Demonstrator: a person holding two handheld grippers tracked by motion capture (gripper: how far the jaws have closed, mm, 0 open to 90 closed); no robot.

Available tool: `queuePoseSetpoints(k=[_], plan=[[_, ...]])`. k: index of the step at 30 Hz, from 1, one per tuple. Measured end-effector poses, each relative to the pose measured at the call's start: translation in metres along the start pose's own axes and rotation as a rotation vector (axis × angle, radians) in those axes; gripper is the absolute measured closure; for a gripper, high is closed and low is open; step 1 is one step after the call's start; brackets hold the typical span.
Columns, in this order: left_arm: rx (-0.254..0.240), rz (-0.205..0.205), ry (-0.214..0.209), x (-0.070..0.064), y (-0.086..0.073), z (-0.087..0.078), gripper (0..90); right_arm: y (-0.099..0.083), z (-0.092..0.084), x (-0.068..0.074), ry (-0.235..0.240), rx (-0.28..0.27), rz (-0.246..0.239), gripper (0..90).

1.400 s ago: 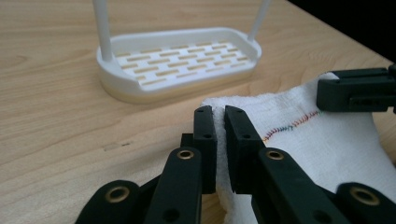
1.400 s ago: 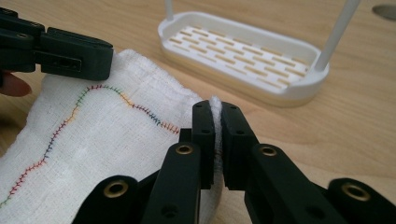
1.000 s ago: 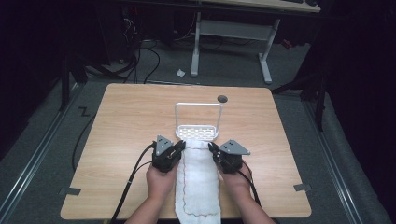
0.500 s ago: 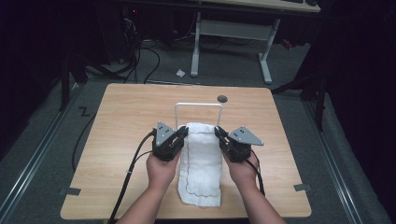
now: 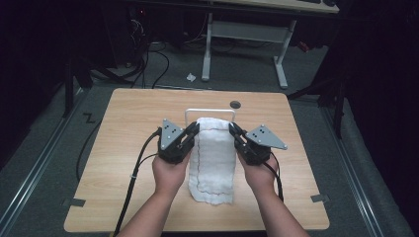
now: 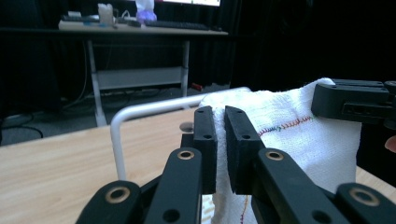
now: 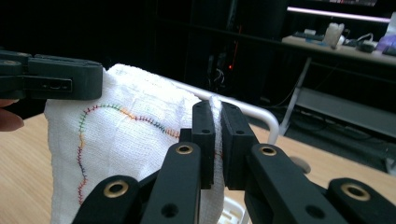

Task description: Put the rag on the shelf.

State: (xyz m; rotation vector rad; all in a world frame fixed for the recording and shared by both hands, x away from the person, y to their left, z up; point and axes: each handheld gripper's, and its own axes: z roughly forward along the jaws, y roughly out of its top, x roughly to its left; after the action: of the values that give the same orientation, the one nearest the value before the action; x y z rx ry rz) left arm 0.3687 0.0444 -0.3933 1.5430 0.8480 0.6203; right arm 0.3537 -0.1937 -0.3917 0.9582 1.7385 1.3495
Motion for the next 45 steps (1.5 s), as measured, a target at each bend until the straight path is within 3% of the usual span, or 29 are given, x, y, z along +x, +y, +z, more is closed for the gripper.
queuePoseSetpoints(k=[14,23,38,45], plan=[[-0.078,0.058,0.004,0.001,0.041,-0.009,84.0,0.044,-0.006,0.0,-0.004,-0.089,-0.029,86.0],[-0.107,0.07,0.002,0.004,0.06,-0.008,84.1,0.062,-0.005,-0.003,-0.005,-0.115,-0.042,86.0],[-0.131,0.081,0.006,0.014,0.086,0.007,84.2,0.087,0.005,-0.012,-0.009,-0.147,-0.039,86.1],[-0.116,0.121,0.023,0.019,0.104,0.019,84.2,0.098,0.017,-0.022,-0.012,-0.15,-0.023,86.1]])
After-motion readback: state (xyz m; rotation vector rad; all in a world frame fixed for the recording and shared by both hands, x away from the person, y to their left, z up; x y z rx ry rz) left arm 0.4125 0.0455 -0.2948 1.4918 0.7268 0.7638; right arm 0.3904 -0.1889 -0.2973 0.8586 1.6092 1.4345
